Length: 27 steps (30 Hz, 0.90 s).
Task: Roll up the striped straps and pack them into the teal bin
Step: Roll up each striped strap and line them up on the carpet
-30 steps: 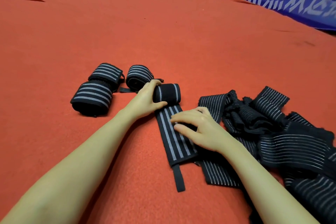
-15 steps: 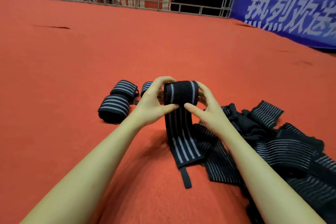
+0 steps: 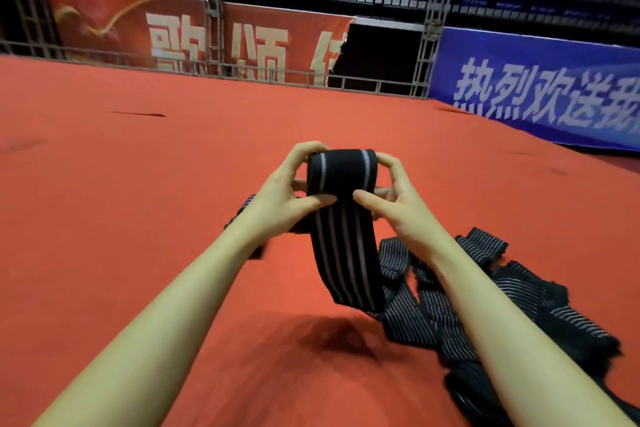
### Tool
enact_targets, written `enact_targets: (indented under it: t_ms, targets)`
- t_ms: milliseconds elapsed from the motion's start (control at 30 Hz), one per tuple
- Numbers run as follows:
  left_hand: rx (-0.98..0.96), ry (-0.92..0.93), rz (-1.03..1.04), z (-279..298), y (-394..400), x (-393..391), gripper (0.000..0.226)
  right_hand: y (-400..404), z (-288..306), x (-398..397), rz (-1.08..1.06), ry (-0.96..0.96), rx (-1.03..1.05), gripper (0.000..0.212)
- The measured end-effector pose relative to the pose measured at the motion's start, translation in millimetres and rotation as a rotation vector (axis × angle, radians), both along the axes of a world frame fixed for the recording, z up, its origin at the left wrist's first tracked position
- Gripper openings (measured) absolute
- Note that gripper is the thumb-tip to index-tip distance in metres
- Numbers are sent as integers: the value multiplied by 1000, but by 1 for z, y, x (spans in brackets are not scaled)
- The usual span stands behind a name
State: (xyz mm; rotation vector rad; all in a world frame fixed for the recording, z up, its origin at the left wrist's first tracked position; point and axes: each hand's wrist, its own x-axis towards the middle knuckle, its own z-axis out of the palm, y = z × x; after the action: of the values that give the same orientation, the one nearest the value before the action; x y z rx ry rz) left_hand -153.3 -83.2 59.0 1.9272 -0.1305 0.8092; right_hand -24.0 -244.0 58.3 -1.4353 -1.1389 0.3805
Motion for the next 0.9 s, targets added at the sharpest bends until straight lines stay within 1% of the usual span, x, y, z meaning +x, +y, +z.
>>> enact_targets:
  t_ms: [67,167,267,333,433,467,500,567,633,767,900]
  targets:
    - [-15,-22,-6,6,-4,-10,55,-4,6,-8,15,27,1,48]
    - [-16,-34,-26,11,-6,-20,55,-4,15,-20,-14,61,-34,31]
    - [47,-58,-29,12,-10,-30,60,-5,18,-30,-31,103,-72,31]
    - [43,-37,-52,11,-13,-38,58,-7,16,-33,-12,147,-64,29]
    - [-25,30,-75,9,-17,-49,34,-10,10,-34,47,174,-16,36]
    - [-46,44,-55,7,-18,-51,32,-11,8,-35,59,176,0,38]
    - [-81,64,-44,5,-18,-52,35,-12,5,-36,70,176,23,40]
    - [-144,137,-43,0,-19,-53,46,-14,0,-37,81,169,75,45]
    - [-170,194,-31,-6,-17,-54,55,-17,-4,-36,74,147,79,51]
    - [-228,160,-32,-13,-17,-56,54,-19,-11,-33,13,117,-57,69]
    - [-244,149,-48,-15,-20,-56,58,-18,-21,-28,53,137,-131,70]
